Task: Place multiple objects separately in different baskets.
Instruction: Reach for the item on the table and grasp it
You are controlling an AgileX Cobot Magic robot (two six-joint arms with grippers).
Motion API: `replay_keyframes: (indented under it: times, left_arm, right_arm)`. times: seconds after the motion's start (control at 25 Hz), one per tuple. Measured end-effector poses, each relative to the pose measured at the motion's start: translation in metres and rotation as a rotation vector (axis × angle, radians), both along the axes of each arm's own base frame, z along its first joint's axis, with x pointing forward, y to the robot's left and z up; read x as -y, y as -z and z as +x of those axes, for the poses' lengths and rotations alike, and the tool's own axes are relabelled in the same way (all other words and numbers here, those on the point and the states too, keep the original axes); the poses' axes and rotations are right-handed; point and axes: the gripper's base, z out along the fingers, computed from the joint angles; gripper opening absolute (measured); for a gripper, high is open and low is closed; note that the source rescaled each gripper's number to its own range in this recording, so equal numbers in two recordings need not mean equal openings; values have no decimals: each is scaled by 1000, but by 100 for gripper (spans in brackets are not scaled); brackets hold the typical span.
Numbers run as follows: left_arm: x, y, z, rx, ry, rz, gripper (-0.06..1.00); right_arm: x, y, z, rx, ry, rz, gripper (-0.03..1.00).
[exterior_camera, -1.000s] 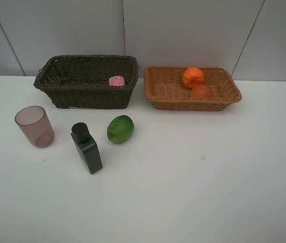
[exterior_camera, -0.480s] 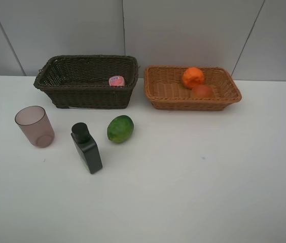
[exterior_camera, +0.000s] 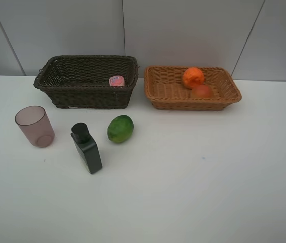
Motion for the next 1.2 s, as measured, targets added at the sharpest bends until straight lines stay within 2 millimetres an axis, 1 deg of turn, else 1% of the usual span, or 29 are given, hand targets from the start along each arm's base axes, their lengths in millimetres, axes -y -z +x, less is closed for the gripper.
replay_keyframes:
  times: [0.36,0.52,0.68,0.8,1.08,1.2]
  left_arm:
    - [0,-1,0,10,-3,5,98]
    - [-1,-13,1,51,-3,7,98]
    - [-1,-25,17,7,-3,5,98]
    - [-2,-32,32,-61,-3,3,98]
    - [-3,-42,68,-193,-2,-3,98]
    - [-4,-43,83,-249,-2,-5,98]
  right_arm:
    - [0,0,0,0,1,-1,87]
    - [0,0,0,0,1,-1,87]
    - [0,0,0,1,1,-1,87]
    - [0,0,0,1,1,-1,87]
    - [0,0,0,1,1,-1,87]
    - [0,0,0,1,0,0,87]
